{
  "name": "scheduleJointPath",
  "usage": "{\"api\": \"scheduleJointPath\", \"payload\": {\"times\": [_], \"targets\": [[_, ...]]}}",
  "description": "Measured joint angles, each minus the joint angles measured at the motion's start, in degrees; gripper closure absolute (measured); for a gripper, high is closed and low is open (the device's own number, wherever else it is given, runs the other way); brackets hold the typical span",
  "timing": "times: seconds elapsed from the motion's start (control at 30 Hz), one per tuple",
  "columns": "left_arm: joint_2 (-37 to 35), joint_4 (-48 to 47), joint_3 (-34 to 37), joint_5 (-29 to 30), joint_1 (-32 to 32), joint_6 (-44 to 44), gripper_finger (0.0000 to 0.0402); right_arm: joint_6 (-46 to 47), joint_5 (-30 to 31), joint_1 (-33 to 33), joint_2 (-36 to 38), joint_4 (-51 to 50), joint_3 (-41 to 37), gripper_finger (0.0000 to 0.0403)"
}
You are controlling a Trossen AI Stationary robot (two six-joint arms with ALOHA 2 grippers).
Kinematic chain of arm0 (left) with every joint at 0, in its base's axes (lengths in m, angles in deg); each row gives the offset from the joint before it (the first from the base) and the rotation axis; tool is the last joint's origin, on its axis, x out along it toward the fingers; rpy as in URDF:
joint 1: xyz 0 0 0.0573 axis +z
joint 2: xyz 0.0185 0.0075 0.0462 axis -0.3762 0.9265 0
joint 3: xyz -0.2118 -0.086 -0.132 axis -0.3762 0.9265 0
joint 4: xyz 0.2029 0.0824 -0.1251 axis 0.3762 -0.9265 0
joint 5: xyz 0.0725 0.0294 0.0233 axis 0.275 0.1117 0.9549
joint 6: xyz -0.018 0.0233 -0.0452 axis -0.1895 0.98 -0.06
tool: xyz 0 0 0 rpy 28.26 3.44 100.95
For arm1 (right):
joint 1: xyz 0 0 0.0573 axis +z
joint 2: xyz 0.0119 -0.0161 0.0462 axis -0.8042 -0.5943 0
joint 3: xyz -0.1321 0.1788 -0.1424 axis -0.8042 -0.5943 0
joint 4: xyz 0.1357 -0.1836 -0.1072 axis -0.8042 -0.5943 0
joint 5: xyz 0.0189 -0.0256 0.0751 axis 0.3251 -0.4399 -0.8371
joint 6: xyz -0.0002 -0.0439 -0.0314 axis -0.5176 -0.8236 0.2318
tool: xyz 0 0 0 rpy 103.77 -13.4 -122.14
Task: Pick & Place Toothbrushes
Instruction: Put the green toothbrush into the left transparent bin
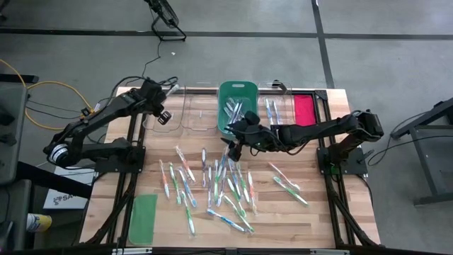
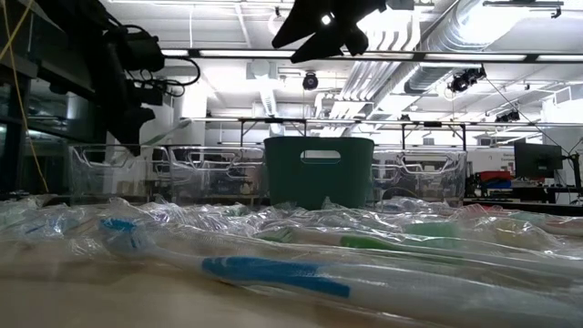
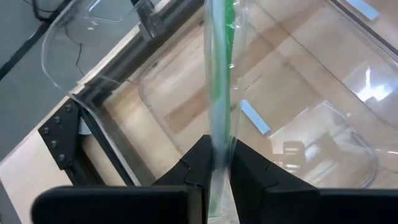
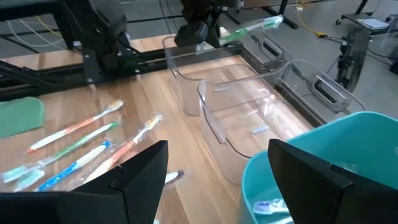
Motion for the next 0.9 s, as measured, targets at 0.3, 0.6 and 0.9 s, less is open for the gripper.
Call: {"api": "scheduleJointPath", "payload": {"times": [0.3,0.6,0.9], "targets": [[-0.06,0.06,0.0,0.08,0.0,0.2,0.0301,2.82,0.44,0.0,0.0,-2.19,0.0,0.0133],[-0.11,0.04,0.0,-3.27,0.0,6.35,0.0247,7.77,0.78,0.32,0.04,-8.54,0.0,0.0133],[-5.55,0.0,0.0,-18.07,-0.01,22.71,0.0245,10.15,1.51,2.38,0.17,-12.2,0.0,0.0133]]}}
